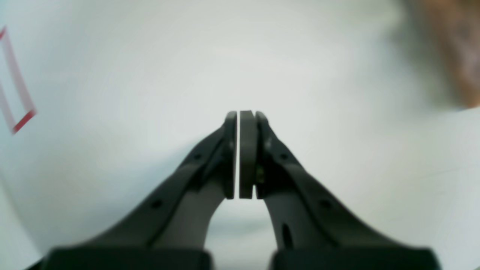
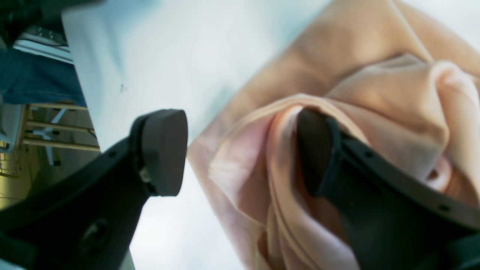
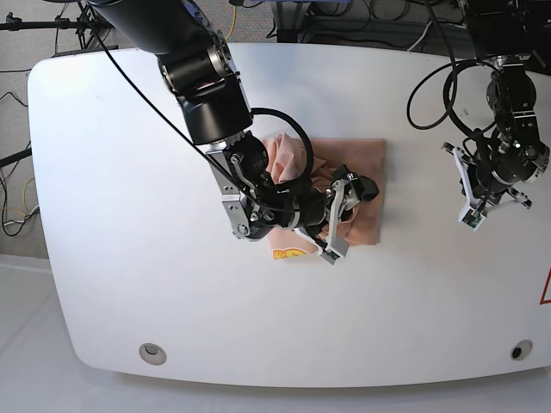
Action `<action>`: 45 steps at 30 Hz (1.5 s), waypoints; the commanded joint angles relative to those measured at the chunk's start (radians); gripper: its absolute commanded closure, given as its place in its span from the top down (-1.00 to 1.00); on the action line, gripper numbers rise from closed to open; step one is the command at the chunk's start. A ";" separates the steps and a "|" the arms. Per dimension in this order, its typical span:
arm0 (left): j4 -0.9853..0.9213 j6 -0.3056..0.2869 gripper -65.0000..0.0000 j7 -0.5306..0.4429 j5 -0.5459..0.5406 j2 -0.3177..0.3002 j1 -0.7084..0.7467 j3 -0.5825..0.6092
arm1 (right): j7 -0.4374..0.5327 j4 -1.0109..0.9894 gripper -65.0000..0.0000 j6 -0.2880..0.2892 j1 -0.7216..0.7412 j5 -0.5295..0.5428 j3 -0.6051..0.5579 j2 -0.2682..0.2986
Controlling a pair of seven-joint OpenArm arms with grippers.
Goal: Fold the T-shirt properly
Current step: 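Press the folded end down with the right gripper while the left gripper withdraws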
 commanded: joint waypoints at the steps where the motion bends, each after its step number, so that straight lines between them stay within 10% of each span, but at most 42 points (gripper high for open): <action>1: 0.015 0.000 -1.00 -0.017 -0.005 -0.017 -0.010 -0.028 | 0.024 0.017 0.32 0.008 0.027 0.021 -0.024 -0.009; 18: 0.012 0.000 -1.00 -0.020 -0.005 -0.031 0.049 -0.053 | 0.113 0.020 0.31 0.006 0.041 0.188 -0.215 -0.009; 45: 0.012 0.000 -1.00 -0.020 -0.007 0.000 0.049 0.026 | 0.039 0.261 0.30 -0.051 0.052 0.216 -0.037 0.058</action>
